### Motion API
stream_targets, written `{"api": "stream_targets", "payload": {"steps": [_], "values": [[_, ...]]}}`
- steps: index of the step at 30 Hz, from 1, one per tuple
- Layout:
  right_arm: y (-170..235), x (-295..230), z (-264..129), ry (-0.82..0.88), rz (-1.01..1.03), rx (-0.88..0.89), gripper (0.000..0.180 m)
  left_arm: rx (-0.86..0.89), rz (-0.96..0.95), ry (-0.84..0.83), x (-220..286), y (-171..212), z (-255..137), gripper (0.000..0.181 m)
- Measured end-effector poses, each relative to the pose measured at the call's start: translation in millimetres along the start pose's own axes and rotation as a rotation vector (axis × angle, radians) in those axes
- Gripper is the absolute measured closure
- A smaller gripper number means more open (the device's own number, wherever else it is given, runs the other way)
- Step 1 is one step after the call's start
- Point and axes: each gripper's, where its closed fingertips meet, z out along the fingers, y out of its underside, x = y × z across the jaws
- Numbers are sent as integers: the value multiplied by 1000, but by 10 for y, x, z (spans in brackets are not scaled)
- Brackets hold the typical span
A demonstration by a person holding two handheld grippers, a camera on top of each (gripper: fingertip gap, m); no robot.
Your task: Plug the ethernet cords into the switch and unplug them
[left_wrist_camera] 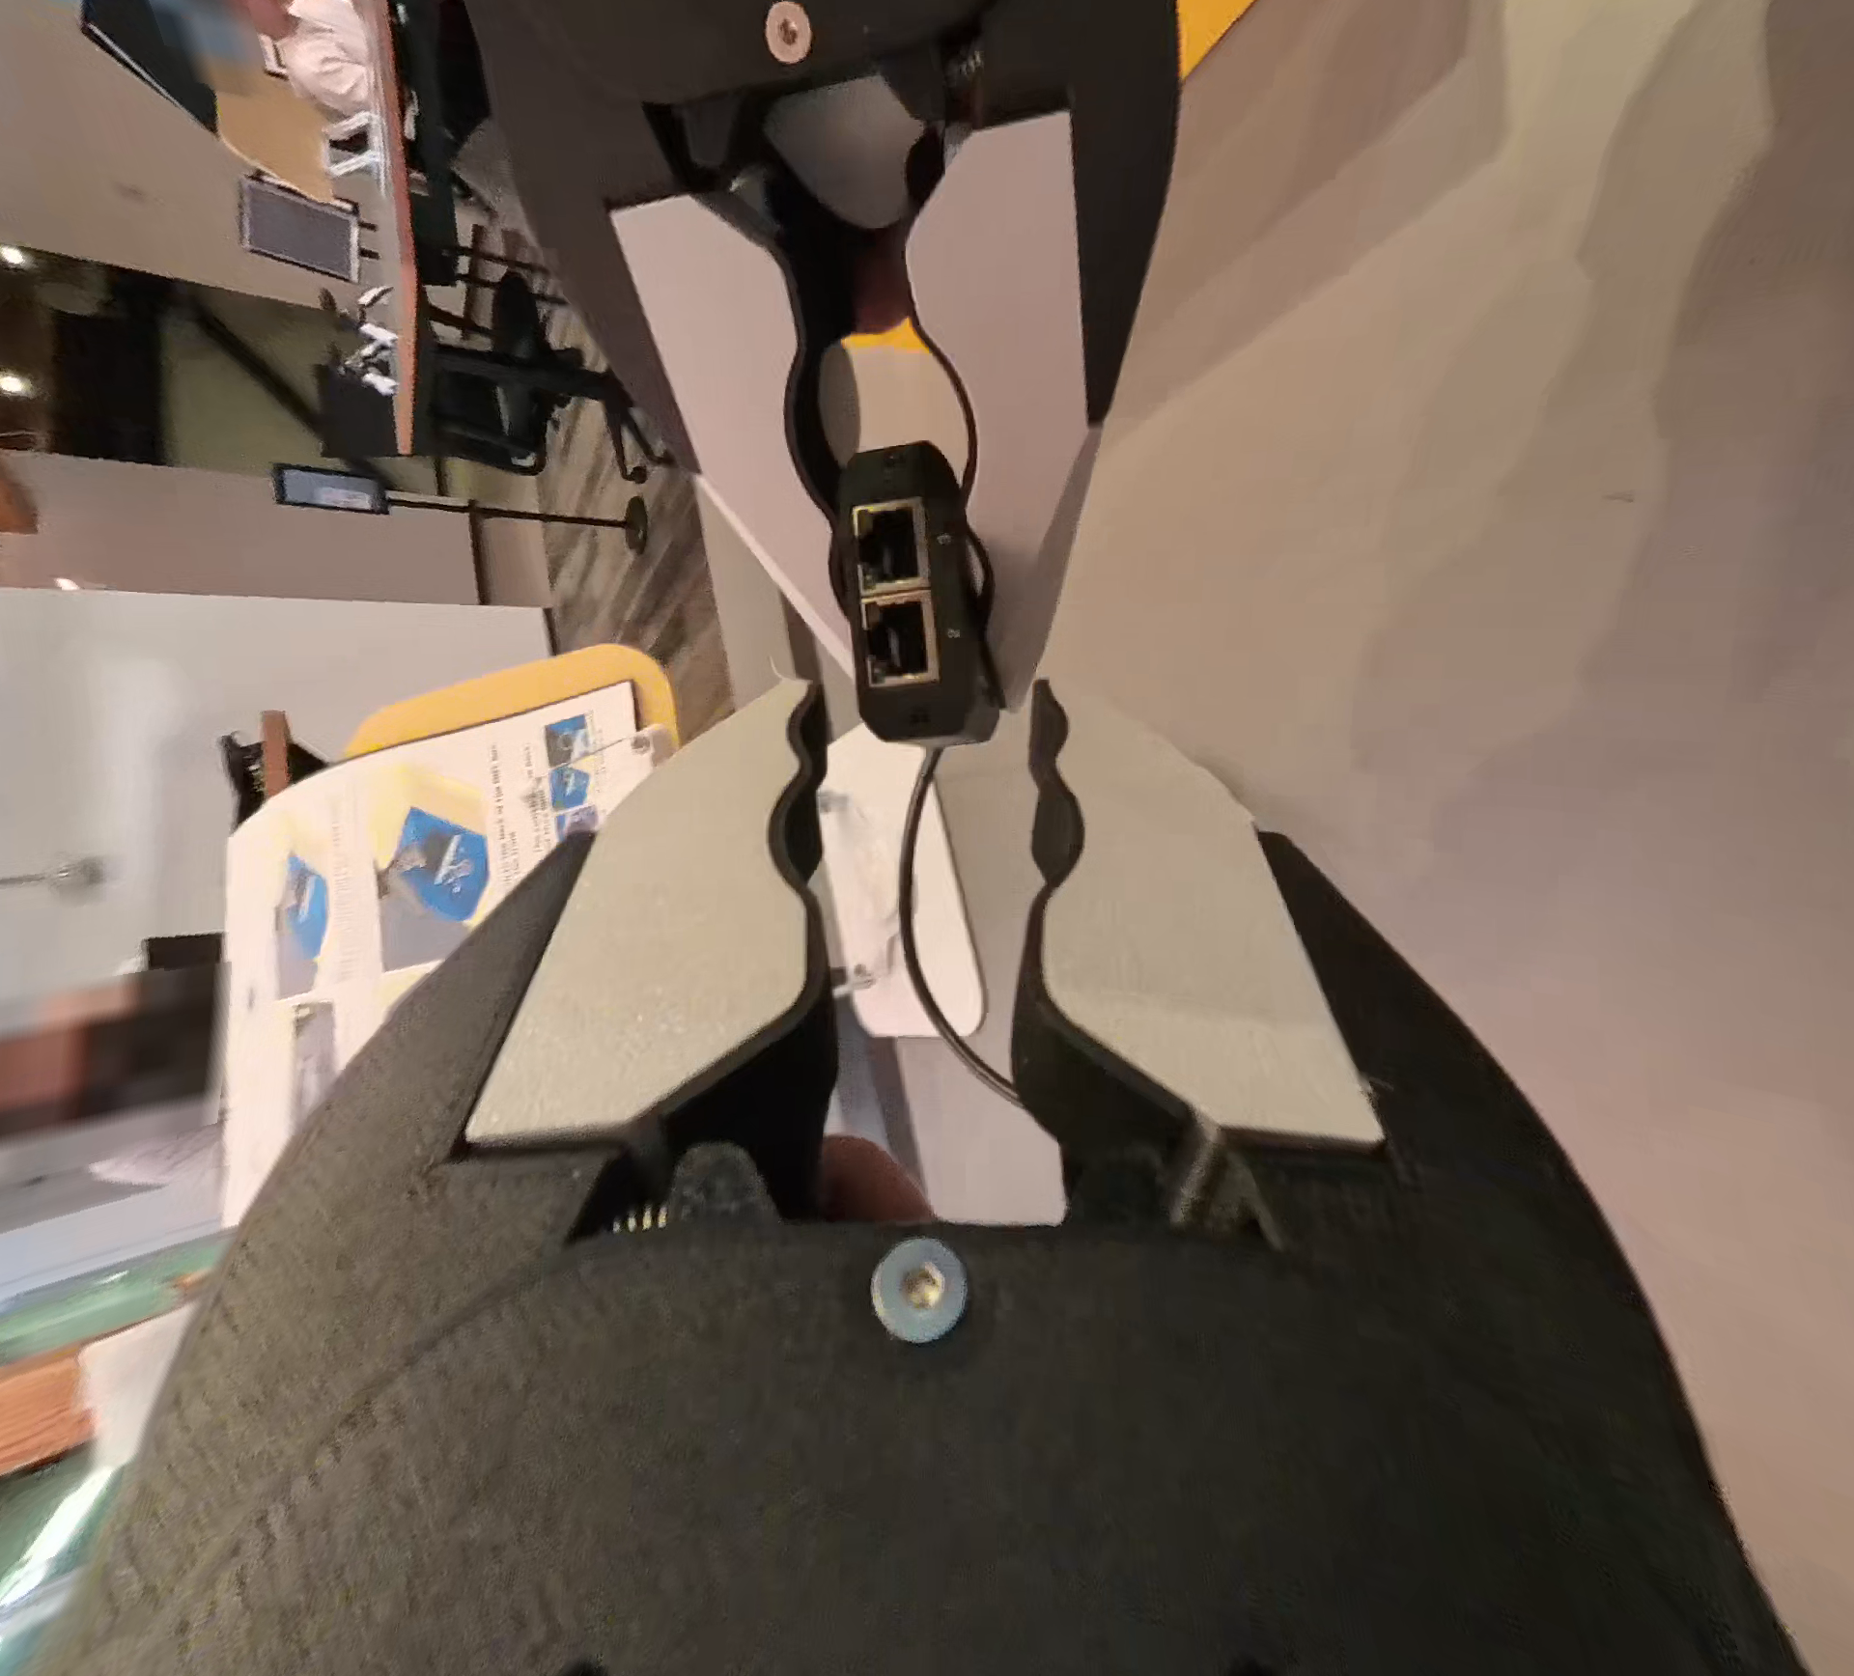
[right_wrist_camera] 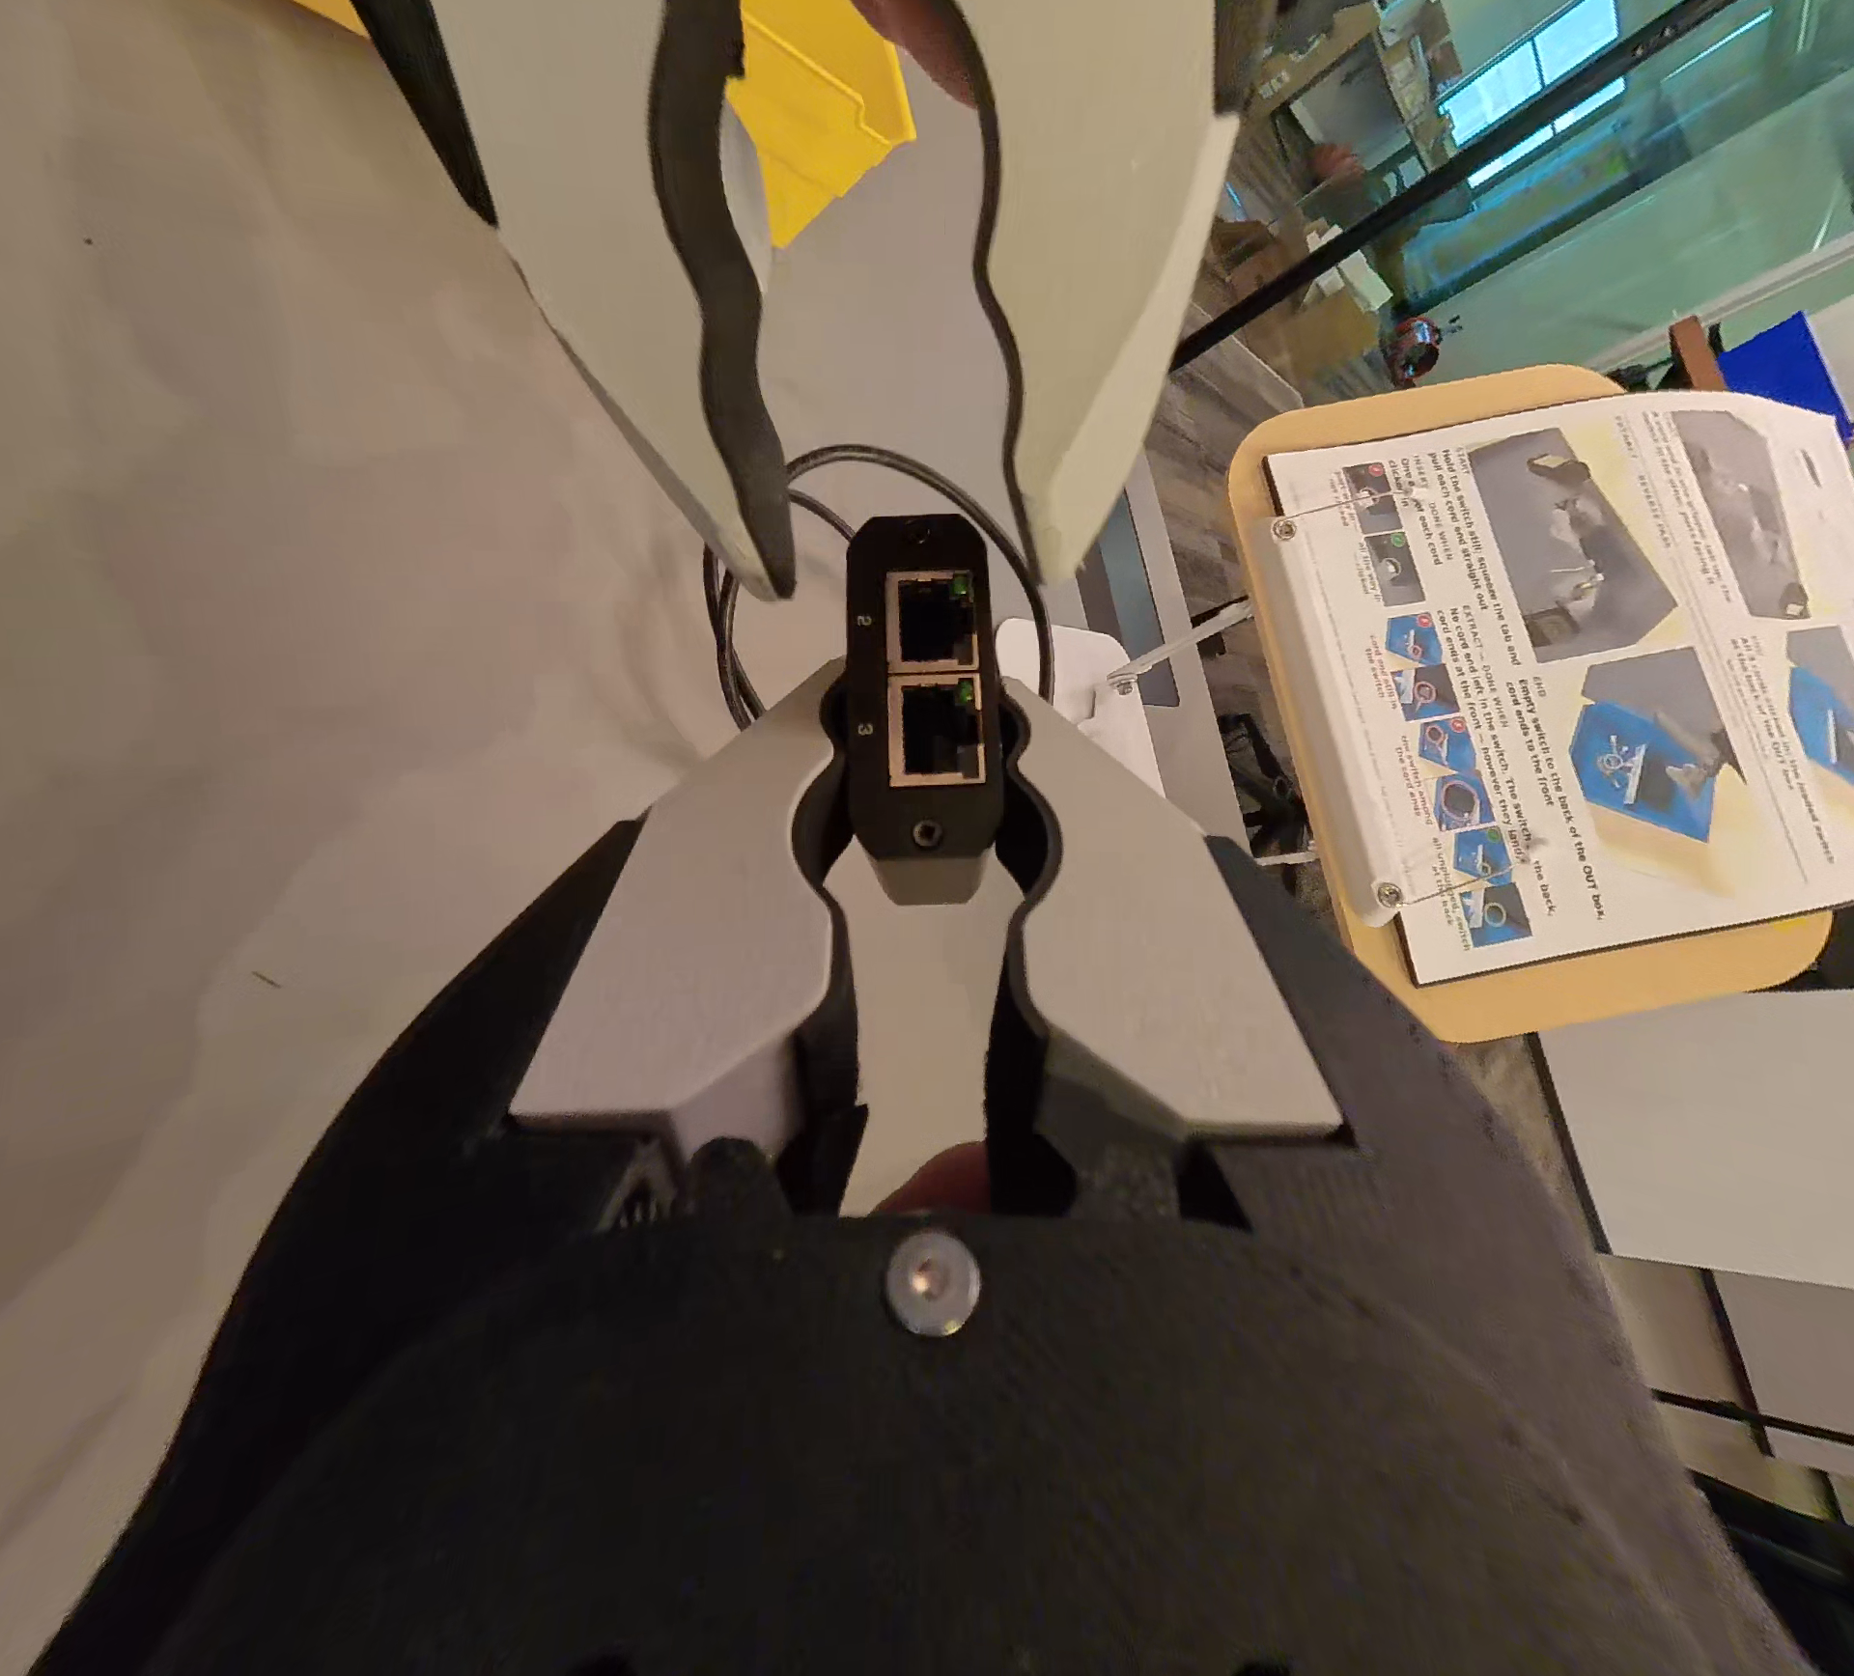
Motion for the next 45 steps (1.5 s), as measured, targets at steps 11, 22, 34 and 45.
{"api": "stream_targets", "payload": {"steps": [11, 22, 34, 45], "values": [[-97, -15, -94, -24, 14, 127, 148, 29, 73, -86, -7, -34, -24, 157], [54, -4, 70, 7, -94, -55, 158, -50, 158, -131, 24, 107, 70, 140], [-80, -209, -136, -424, 59, 56, 100, -1, 362, -221, 119, 9, 19, 156], [-89, -535, -14, -766, -75, -25, 112, 53, 456, -235, 152, -85, -52, 155]]}}
